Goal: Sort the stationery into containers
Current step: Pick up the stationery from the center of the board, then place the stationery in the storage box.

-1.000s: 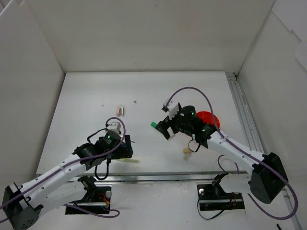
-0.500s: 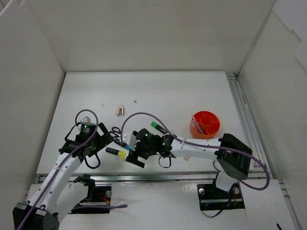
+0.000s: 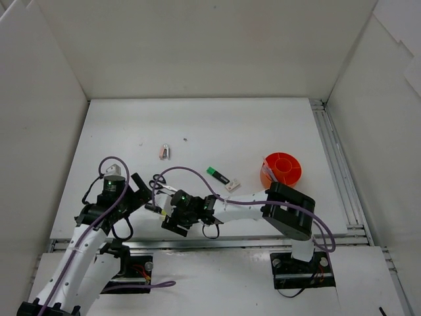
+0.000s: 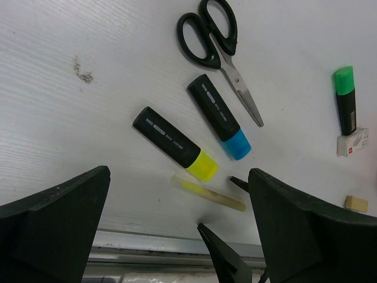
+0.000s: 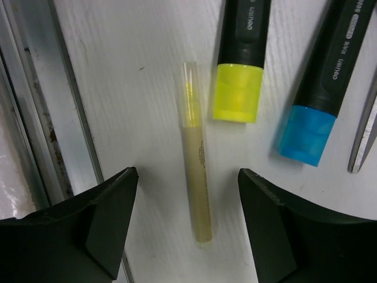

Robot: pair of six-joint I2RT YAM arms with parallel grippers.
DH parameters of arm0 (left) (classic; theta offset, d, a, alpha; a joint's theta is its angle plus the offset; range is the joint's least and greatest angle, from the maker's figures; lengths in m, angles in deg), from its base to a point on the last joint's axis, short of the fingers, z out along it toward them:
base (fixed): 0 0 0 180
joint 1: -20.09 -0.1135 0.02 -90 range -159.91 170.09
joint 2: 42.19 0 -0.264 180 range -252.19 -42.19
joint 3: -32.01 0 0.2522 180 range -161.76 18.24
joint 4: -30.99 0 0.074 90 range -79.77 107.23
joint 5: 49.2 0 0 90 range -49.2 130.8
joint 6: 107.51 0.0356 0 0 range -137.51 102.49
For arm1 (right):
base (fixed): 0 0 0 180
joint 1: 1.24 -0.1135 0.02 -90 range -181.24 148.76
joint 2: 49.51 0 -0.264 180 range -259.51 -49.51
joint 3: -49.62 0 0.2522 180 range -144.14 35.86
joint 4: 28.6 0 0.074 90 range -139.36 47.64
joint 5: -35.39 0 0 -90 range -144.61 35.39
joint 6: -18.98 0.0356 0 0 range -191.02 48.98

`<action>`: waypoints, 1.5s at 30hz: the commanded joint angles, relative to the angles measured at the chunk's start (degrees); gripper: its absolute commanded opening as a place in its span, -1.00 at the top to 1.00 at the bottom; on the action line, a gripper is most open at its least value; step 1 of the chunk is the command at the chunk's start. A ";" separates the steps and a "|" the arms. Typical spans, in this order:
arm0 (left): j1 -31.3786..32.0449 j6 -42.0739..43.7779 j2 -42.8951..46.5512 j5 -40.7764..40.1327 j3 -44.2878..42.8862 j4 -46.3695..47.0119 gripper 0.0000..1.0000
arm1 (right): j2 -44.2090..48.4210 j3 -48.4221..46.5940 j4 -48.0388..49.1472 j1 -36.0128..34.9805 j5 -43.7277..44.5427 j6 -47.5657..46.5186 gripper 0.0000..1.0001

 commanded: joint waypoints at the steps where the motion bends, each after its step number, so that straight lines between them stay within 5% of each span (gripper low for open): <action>1: -0.41 1.12 1.64 -1.40 -0.25 -0.31 -0.99 | -0.07 -2.25 5.27 -0.33 3.10 2.31 -0.30; 4: -0.41 1.04 2.35 -1.75 -0.16 -0.40 -0.99 | 0.10 -0.06 7.55 -0.60 1.61 1.35 -0.11; 9: -0.41 1.48 1.56 -0.96 -0.25 0.48 -0.99 | 2.29 4.87 11.43 -3.23 4.51 -0.67 0.64; 14: -0.94 1.65 0.51 -1.22 -0.16 1.18 -0.99 | 5.10 7.24 9.85 -4.64 4.68 -2.78 1.00; 20: -0.94 2.35 1.03 -0.96 -0.34 1.62 -0.99 | 14.15 13.65 15.90 -4.29 9.07 -3.49 1.00; 26: -0.94 3.85 2.00 1.68 -0.69 3.55 -0.99 | 27.50 21.03 20.13 3.79 12.15 -2.87 1.00; 35: -0.94 6.04 0.86 3.96 -1.31 7.94 -0.99 | 52.10 33.08 20.14 25.47 21.64 -0.06 1.00; 45: -0.94 9.38 -3.10 6.86 -3.24 12.61 -0.99 | 59.33 39.06 18.55 43.86 18.13 3.55 1.00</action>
